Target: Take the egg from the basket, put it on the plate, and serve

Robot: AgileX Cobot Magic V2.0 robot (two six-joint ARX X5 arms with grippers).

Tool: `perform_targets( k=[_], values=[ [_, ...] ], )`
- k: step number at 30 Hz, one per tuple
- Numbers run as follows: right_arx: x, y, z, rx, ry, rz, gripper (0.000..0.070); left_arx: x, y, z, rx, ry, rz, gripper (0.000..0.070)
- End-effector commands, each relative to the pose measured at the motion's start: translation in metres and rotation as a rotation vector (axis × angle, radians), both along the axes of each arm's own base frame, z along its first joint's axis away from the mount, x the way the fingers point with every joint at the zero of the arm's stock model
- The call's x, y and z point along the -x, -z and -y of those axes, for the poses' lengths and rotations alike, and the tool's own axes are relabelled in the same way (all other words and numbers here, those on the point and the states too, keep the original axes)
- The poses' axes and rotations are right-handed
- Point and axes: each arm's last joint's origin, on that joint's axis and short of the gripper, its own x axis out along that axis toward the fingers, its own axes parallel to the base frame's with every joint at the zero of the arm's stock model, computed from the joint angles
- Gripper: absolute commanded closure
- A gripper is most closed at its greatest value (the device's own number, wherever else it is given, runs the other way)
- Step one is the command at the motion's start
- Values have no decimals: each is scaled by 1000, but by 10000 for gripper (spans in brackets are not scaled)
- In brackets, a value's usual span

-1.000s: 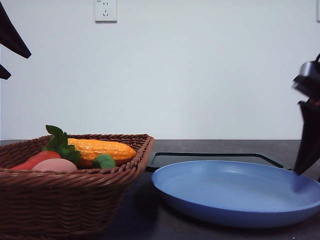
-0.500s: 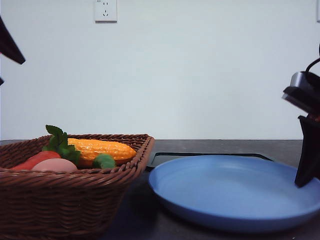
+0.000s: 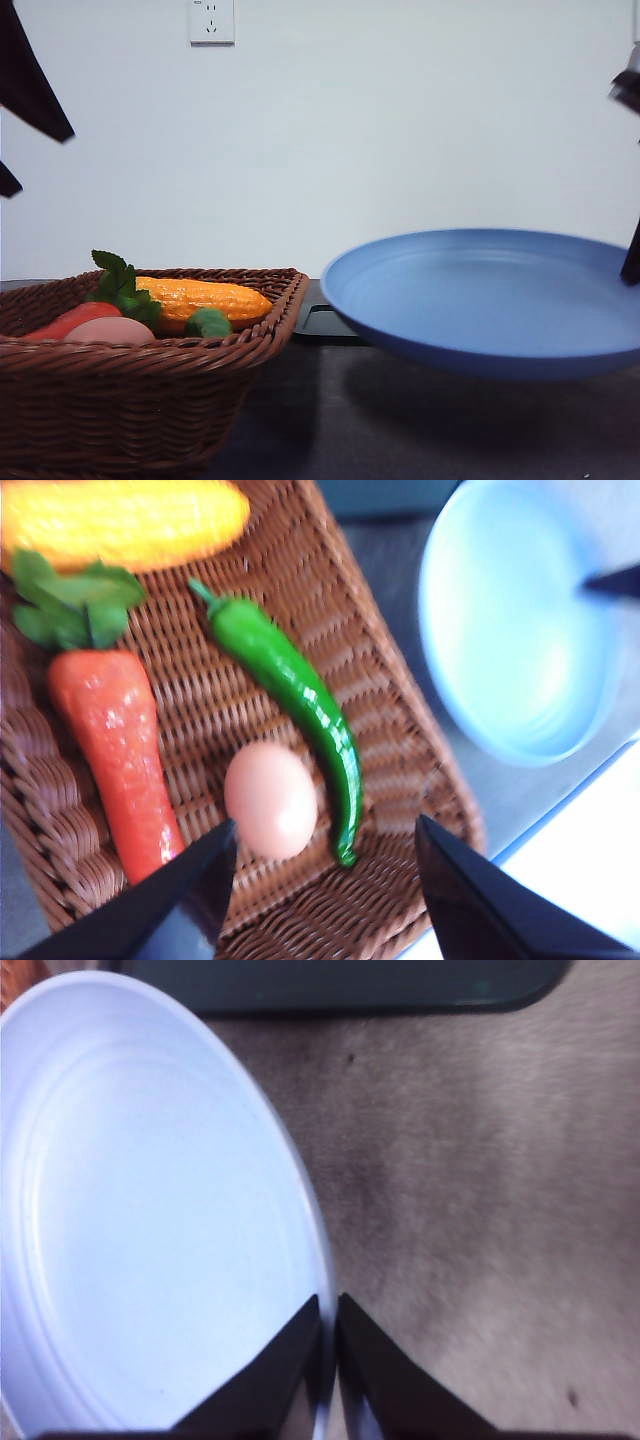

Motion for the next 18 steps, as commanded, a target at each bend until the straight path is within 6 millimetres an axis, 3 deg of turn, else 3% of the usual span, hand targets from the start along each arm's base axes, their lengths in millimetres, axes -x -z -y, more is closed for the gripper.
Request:
perform_targets(
  k=[1,18],
  values=[
    [0,-10,1,-9,10,29,700,-2,-2,6,-27,11,13,335],
    [18,-65,8,-17,25,166,700,-24,41,64,-312,89,-41,335]
  ],
)
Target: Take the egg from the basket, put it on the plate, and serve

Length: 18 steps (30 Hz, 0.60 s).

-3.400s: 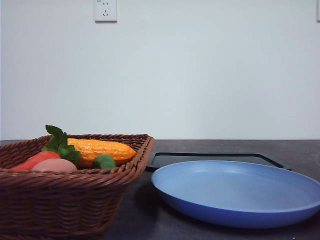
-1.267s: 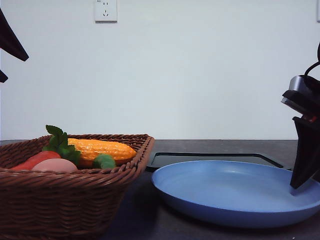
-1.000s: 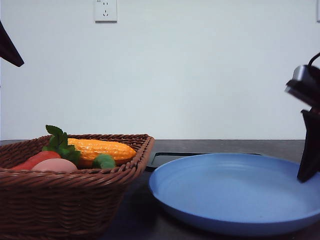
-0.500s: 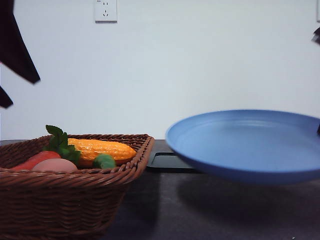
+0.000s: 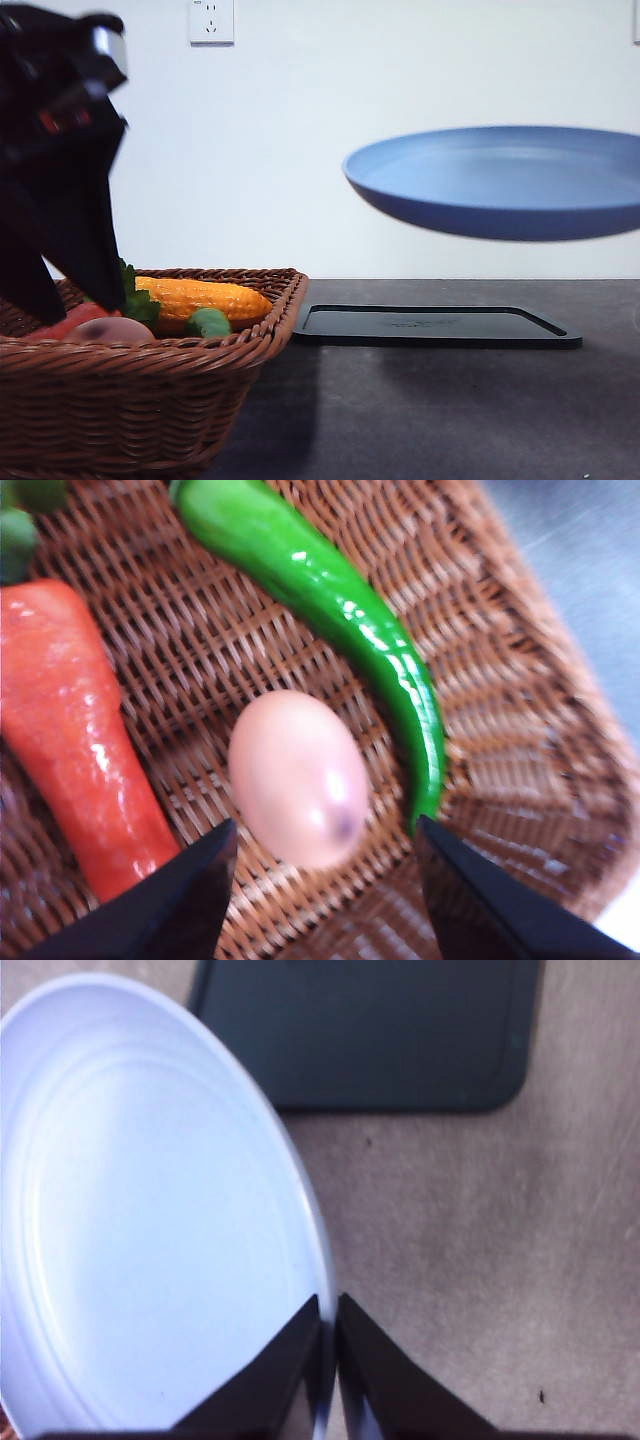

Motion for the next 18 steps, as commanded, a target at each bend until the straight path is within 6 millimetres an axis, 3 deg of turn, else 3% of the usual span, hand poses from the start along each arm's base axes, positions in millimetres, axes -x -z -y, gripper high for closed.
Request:
perform_targets(
  k=[1,9,18],
  values=[
    [-1,-9,0,-2,-11,33,700,-6,-3,7,-11,2,16,335],
    [2,-12,0,-6,-18,38,700,-25,6,23,-81,25,-28,335],
    [3,-12,0,-3,-21,38,700,-30,23,30,-143,39,-101,341]
  ],
)
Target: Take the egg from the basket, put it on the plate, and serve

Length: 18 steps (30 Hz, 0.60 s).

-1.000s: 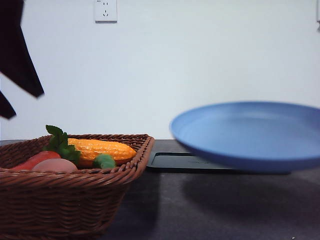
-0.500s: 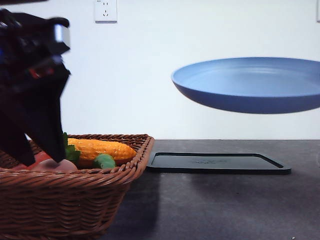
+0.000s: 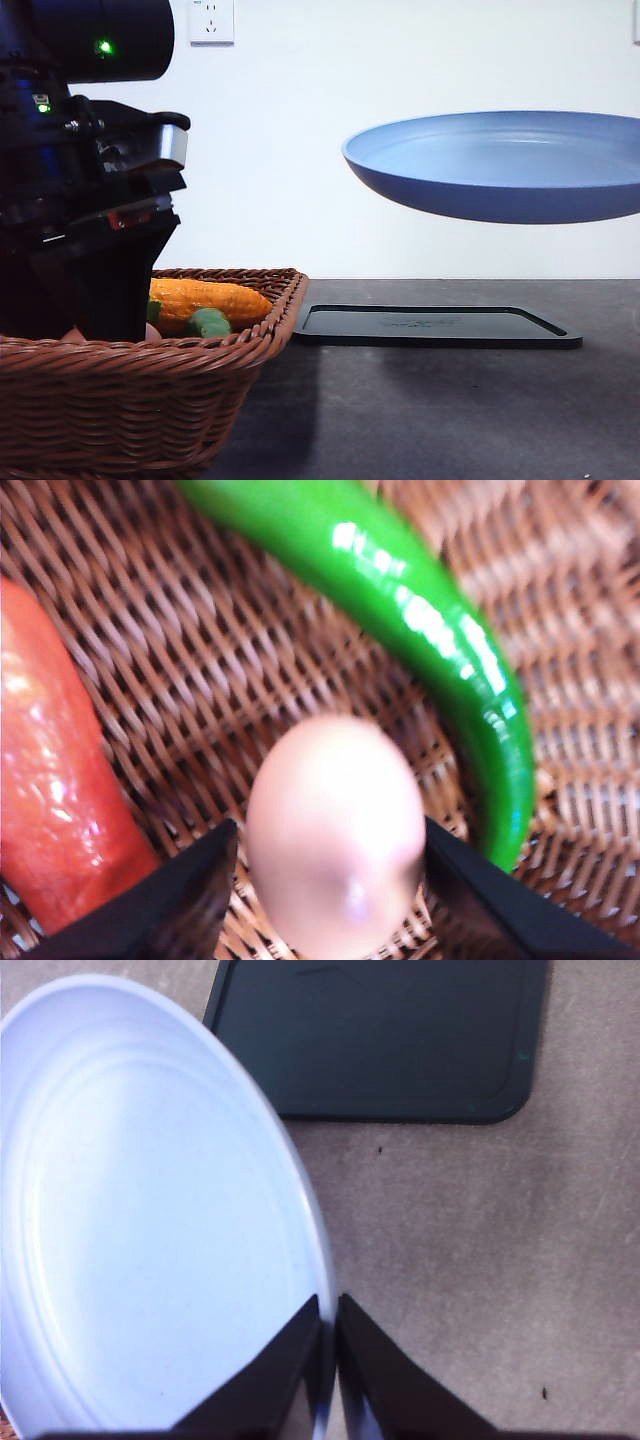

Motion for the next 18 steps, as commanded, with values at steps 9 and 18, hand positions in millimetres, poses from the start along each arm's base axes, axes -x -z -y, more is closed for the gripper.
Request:
perform_targets(
  k=[9,18],
  values=[
    [-1,-6,-1,-2,-12,31,700,-4,-3,8,21,21,37,342],
    [-1,-6,-1,-2,-12,32,700,-3,-2,7,3,48,30,449]
  ],
)
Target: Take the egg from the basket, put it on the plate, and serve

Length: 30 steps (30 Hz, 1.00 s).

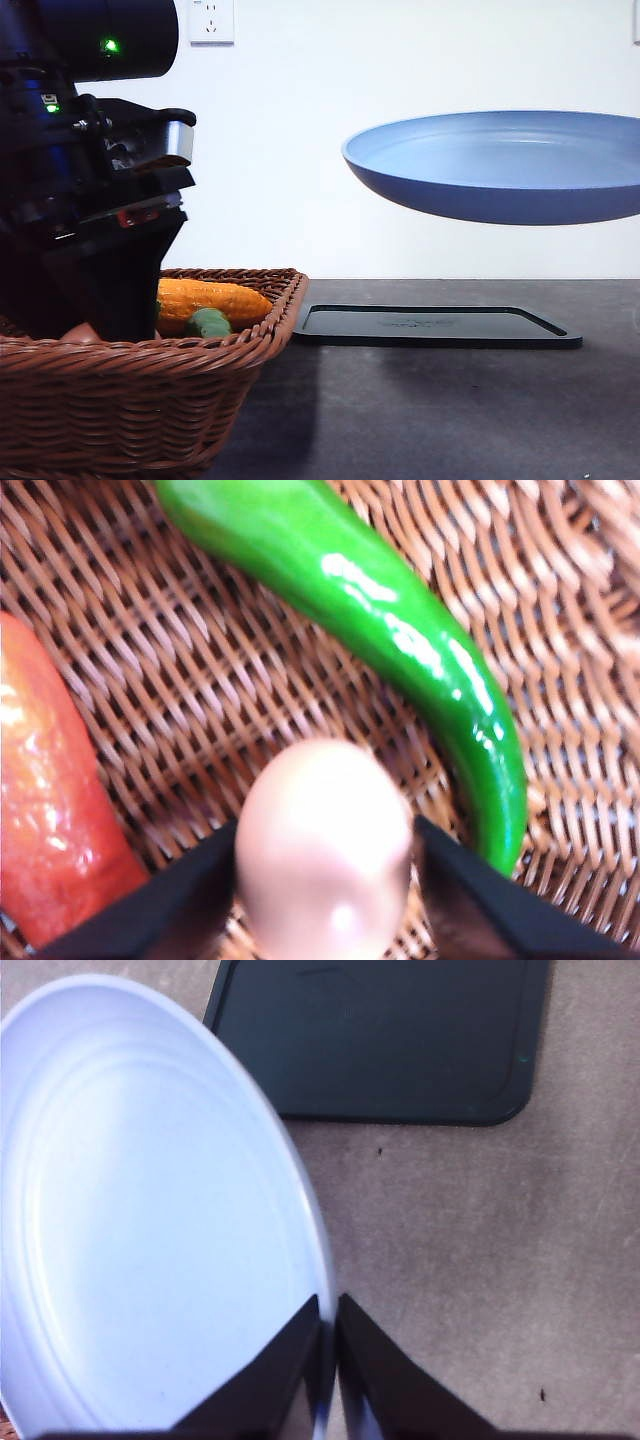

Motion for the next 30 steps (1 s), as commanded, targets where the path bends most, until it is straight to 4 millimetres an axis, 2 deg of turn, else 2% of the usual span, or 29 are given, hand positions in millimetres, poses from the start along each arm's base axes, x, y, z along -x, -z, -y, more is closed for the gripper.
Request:
perform_targets(
  k=[1,6,10,14,19,23,27,30],
  values=[
    [-1,-6,-1,-6,-7,28,700,-2,-1,4,-12,34,8,463],
    [-1,-6,-1,-7,-7,28,700,-2,-4,4,-21,47,4,482],
    [-1,-6,-1,-10,-9,26,700,-4,-22,7,-24,50,2,482],
    [-3,-5,-1,-13,-13,19,700,-7,-57,9,6,67,50,482],
    [-8,-1,-4,-35,-37,-21,700,-5,-114,8,88,73,156,482],
    [-13,6,-14,-81,-123,-78,700,1,-158,9,205,99,252,482],
    [-21,13,-31,-95,-196,-125,700,11,-184,18,307,172,279,482],
    [-25,17,-46,-106,-252,-137,700,19,-187,27,329,221,283,482]
  ],
)
